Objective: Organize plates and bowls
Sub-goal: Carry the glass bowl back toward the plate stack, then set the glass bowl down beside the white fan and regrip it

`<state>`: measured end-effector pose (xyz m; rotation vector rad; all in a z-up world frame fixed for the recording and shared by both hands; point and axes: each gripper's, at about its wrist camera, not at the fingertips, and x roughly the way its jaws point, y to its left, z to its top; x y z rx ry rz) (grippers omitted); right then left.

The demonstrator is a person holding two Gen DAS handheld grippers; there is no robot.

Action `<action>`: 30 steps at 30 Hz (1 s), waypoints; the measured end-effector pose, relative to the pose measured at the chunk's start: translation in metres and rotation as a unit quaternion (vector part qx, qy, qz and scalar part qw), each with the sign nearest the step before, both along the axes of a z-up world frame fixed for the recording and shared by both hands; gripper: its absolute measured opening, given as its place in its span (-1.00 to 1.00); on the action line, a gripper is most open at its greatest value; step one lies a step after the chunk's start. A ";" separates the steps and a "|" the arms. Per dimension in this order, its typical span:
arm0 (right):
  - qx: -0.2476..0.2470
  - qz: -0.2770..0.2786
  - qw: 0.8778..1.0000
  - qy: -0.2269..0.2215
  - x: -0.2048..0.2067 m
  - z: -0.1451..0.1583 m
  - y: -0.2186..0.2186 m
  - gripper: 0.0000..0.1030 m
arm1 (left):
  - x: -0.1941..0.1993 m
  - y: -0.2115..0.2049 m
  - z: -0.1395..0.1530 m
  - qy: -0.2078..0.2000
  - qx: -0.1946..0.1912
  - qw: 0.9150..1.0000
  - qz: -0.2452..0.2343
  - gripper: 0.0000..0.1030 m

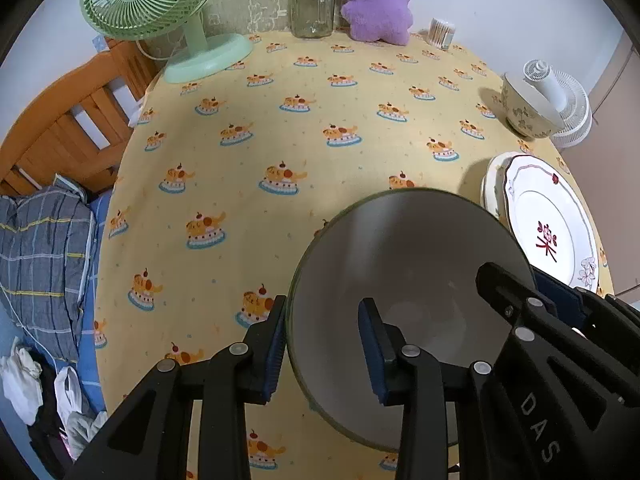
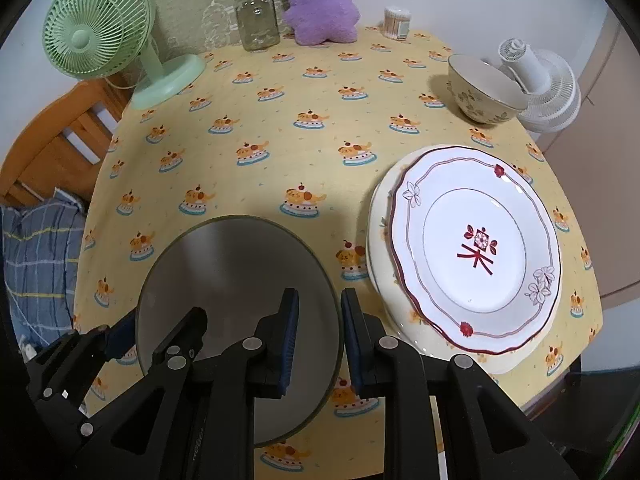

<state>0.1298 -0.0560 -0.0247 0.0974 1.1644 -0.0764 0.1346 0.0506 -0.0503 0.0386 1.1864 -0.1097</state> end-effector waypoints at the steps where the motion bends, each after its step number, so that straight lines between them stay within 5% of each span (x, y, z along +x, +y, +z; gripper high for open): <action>1: 0.000 -0.001 1.000 -0.001 0.000 0.000 0.000 -0.49 | 0.000 0.001 -0.001 0.005 -0.002 1.000 0.000 -0.26; 7: 0.036 0.002 0.999 -0.003 -0.006 0.000 0.000 0.34 | -0.007 0.006 0.002 0.010 -0.014 1.000 -0.006 0.17; 11: 0.025 -0.001 1.000 -0.006 -0.012 0.005 0.000 0.44 | -0.012 0.002 0.007 0.006 -0.020 0.999 -0.024 0.60; 13: 0.025 0.000 1.000 -0.005 -0.015 0.007 -0.002 0.48 | -0.014 0.000 0.012 -0.005 -0.022 0.999 -0.035 0.65; 30: 0.038 0.056 0.997 -0.049 -0.001 0.039 -0.034 0.51 | -0.010 -0.029 0.045 -0.050 -0.022 0.998 0.010 0.68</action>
